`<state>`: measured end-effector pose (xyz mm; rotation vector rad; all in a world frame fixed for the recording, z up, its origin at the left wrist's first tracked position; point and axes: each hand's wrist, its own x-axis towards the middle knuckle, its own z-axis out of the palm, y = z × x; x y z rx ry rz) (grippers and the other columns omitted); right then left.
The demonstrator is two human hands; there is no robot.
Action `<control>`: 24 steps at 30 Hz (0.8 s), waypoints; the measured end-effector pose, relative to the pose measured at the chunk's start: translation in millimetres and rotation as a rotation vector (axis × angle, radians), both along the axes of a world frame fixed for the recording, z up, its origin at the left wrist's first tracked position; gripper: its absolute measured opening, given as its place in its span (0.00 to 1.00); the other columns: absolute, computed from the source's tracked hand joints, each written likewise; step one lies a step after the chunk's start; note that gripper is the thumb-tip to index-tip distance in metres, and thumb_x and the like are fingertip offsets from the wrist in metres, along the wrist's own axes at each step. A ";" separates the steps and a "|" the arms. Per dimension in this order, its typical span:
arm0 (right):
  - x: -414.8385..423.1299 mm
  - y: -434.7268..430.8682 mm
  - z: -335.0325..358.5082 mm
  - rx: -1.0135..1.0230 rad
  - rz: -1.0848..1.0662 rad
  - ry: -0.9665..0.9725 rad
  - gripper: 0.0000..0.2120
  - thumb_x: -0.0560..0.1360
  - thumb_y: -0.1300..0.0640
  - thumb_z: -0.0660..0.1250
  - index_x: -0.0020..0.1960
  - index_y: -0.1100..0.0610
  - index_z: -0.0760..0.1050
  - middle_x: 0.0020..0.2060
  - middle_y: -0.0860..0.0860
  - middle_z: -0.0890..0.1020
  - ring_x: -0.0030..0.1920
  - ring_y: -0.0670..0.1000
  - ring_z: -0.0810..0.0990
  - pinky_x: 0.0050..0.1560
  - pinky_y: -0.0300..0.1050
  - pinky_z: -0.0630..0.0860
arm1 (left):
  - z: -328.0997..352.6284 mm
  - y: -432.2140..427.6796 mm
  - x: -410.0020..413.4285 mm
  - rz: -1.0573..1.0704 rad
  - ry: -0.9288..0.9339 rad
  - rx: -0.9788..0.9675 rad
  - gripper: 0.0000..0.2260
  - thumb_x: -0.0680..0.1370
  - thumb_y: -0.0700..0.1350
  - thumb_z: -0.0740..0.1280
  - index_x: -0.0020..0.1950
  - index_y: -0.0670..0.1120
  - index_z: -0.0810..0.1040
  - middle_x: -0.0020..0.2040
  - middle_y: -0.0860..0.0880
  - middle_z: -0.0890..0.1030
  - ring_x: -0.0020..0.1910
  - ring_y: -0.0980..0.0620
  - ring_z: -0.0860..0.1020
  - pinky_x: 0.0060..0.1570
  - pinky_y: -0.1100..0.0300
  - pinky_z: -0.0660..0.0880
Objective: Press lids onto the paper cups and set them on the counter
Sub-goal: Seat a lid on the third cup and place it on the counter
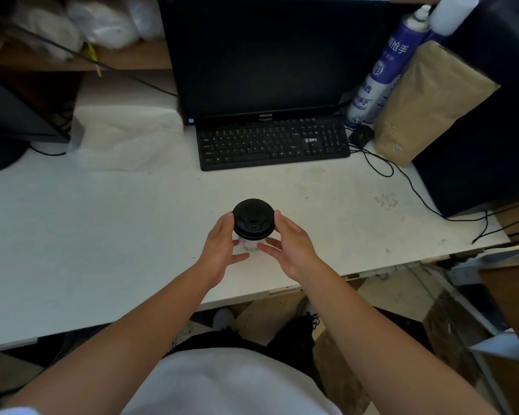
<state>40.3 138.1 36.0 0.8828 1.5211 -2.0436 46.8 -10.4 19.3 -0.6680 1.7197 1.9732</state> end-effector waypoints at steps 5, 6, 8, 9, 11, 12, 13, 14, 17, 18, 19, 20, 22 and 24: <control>-6.8 2.5 -1.9 0.093 0.035 0.050 0.16 0.85 0.48 0.58 0.65 0.54 0.80 0.63 0.53 0.81 0.61 0.60 0.80 0.50 0.49 0.84 | -0.4 9.5 -2.8 -0.008 0.039 -0.118 0.18 0.86 0.56 0.49 0.70 0.52 0.69 0.68 0.48 0.73 0.64 0.44 0.75 0.58 0.43 0.80; -8.3 2.9 -2.2 0.109 0.047 0.059 0.16 0.86 0.49 0.58 0.64 0.54 0.80 0.62 0.54 0.81 0.61 0.61 0.80 0.49 0.49 0.84 | -0.9 11.6 -3.1 -0.012 0.058 -0.151 0.18 0.86 0.55 0.48 0.70 0.51 0.68 0.67 0.47 0.73 0.64 0.44 0.75 0.59 0.43 0.79; -9.5 3.8 -2.6 0.116 0.064 0.064 0.15 0.86 0.51 0.57 0.62 0.54 0.80 0.62 0.54 0.81 0.63 0.62 0.78 0.49 0.50 0.84 | -2.7 13.8 -3.4 -0.021 0.109 -0.208 0.18 0.86 0.53 0.48 0.70 0.49 0.69 0.65 0.47 0.74 0.63 0.45 0.75 0.58 0.45 0.79; -9.5 4.2 -3.4 0.116 0.069 0.065 0.15 0.86 0.51 0.56 0.62 0.54 0.80 0.63 0.54 0.80 0.63 0.62 0.78 0.48 0.51 0.85 | -3.6 13.7 -4.1 -0.029 0.139 -0.232 0.18 0.86 0.52 0.48 0.69 0.48 0.69 0.64 0.46 0.74 0.63 0.46 0.75 0.57 0.47 0.79; -8.2 4.7 -6.4 0.129 0.080 0.075 0.15 0.86 0.52 0.55 0.62 0.54 0.79 0.63 0.55 0.80 0.63 0.63 0.77 0.47 0.51 0.85 | -5.5 12.6 -5.2 -0.045 0.191 -0.264 0.17 0.87 0.50 0.48 0.69 0.46 0.70 0.62 0.47 0.75 0.62 0.47 0.75 0.57 0.48 0.79; -7.4 4.4 -7.8 0.143 0.085 0.086 0.15 0.86 0.53 0.54 0.63 0.55 0.78 0.63 0.56 0.80 0.63 0.63 0.78 0.47 0.51 0.85 | -6.4 11.8 -5.6 -0.055 0.217 -0.283 0.17 0.87 0.50 0.49 0.68 0.45 0.70 0.61 0.48 0.75 0.61 0.48 0.75 0.58 0.47 0.79; -6.5 3.6 -8.8 0.159 0.091 0.098 0.15 0.86 0.54 0.53 0.63 0.55 0.77 0.62 0.56 0.80 0.63 0.63 0.78 0.46 0.51 0.85 | -6.9 11.0 -5.5 -0.069 0.244 -0.309 0.17 0.87 0.49 0.49 0.68 0.45 0.70 0.60 0.49 0.75 0.61 0.49 0.75 0.59 0.47 0.79; -5.3 2.9 -9.9 0.178 0.099 0.110 0.15 0.86 0.55 0.53 0.63 0.55 0.77 0.62 0.56 0.80 0.62 0.62 0.79 0.46 0.50 0.85 | -8.2 10.0 -4.6 -0.081 0.272 -0.336 0.16 0.87 0.48 0.48 0.68 0.45 0.70 0.59 0.49 0.75 0.60 0.49 0.75 0.59 0.47 0.79; 1.3 -0.8 -12.7 0.239 0.128 0.169 0.15 0.87 0.56 0.50 0.63 0.55 0.75 0.61 0.57 0.80 0.61 0.59 0.80 0.47 0.50 0.85 | -13.4 6.2 2.2 -0.115 0.331 -0.373 0.16 0.87 0.48 0.48 0.68 0.45 0.70 0.60 0.49 0.75 0.60 0.48 0.76 0.57 0.47 0.79; 4.0 -2.5 -13.8 0.268 0.136 0.191 0.15 0.87 0.56 0.50 0.63 0.56 0.74 0.61 0.57 0.79 0.61 0.57 0.79 0.49 0.52 0.85 | -15.2 5.3 4.9 -0.124 0.342 -0.378 0.16 0.87 0.47 0.48 0.69 0.45 0.69 0.60 0.49 0.75 0.59 0.49 0.76 0.57 0.46 0.79; 6.3 -3.9 -14.8 0.298 0.139 0.210 0.16 0.87 0.56 0.49 0.64 0.56 0.73 0.62 0.57 0.78 0.61 0.57 0.79 0.51 0.55 0.85 | -15.9 4.9 7.1 -0.128 0.347 -0.378 0.16 0.87 0.47 0.48 0.69 0.45 0.69 0.60 0.49 0.75 0.58 0.50 0.77 0.57 0.45 0.79; 8.0 -5.2 -16.0 0.321 0.140 0.224 0.16 0.87 0.55 0.49 0.65 0.57 0.73 0.62 0.57 0.78 0.62 0.56 0.78 0.52 0.57 0.85 | -16.2 4.9 8.2 -0.128 0.348 -0.378 0.16 0.87 0.47 0.48 0.68 0.45 0.69 0.60 0.49 0.75 0.57 0.52 0.77 0.57 0.45 0.80; 10.0 -6.4 -18.1 0.342 0.138 0.239 0.16 0.87 0.55 0.49 0.66 0.57 0.72 0.63 0.57 0.77 0.62 0.56 0.78 0.52 0.58 0.84 | -17.0 4.8 9.2 -0.125 0.359 -0.384 0.15 0.87 0.47 0.48 0.67 0.47 0.70 0.59 0.50 0.75 0.55 0.56 0.77 0.57 0.43 0.80; 10.4 -5.7 -18.7 0.351 0.145 0.250 0.16 0.87 0.55 0.48 0.66 0.57 0.72 0.63 0.56 0.77 0.62 0.55 0.77 0.52 0.58 0.84 | -17.8 3.7 9.7 -0.130 0.384 -0.401 0.15 0.87 0.48 0.48 0.66 0.48 0.69 0.59 0.50 0.76 0.56 0.58 0.77 0.56 0.43 0.80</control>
